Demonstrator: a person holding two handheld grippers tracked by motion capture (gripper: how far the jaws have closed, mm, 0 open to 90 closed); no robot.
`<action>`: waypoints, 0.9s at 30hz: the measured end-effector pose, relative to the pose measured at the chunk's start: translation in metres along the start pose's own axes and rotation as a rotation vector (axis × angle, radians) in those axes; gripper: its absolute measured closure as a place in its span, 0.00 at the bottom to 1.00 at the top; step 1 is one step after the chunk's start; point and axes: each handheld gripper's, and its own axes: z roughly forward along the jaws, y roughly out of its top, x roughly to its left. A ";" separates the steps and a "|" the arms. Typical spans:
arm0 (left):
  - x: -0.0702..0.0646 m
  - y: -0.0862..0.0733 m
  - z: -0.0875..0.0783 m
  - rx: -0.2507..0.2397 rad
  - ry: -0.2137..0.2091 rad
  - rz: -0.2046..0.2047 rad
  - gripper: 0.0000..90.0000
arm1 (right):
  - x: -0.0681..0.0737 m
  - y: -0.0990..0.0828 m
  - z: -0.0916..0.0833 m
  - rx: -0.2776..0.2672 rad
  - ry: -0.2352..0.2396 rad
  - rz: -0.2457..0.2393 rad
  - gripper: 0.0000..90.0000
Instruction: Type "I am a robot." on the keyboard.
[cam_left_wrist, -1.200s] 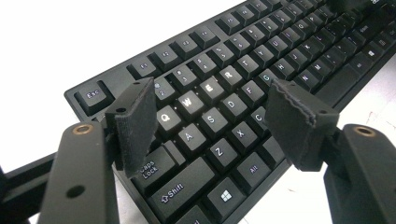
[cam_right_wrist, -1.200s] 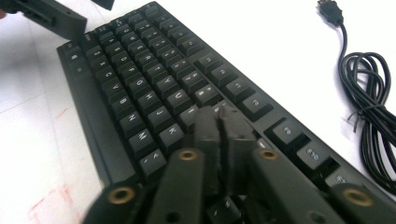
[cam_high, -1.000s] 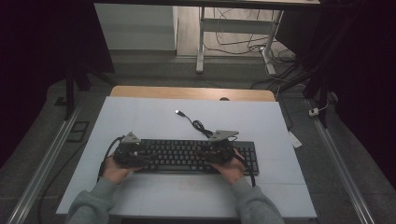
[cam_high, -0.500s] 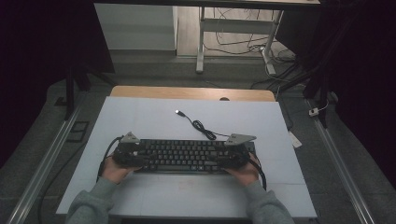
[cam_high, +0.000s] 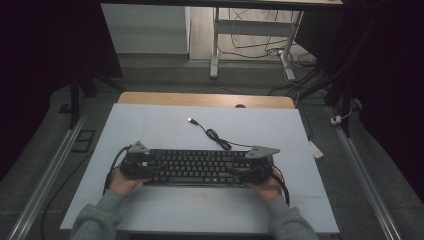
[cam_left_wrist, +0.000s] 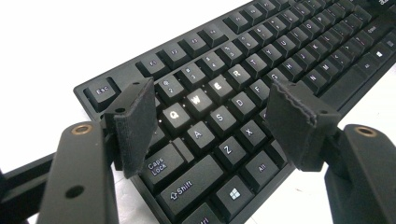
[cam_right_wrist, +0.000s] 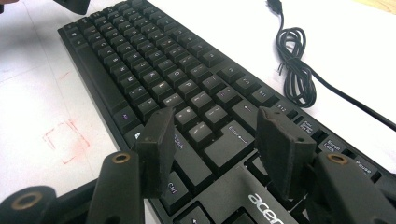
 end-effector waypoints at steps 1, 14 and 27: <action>0.000 0.000 0.000 -0.003 0.001 -0.001 0.37 | 0.000 0.000 0.000 0.000 0.000 -0.001 0.53; -0.003 0.008 -0.002 -0.042 0.013 0.010 0.38 | 0.000 0.001 0.001 0.000 -0.007 -0.007 0.53; -0.014 0.023 0.016 -0.035 -0.044 0.059 0.58 | 0.001 0.001 0.003 0.006 -0.005 -0.010 0.53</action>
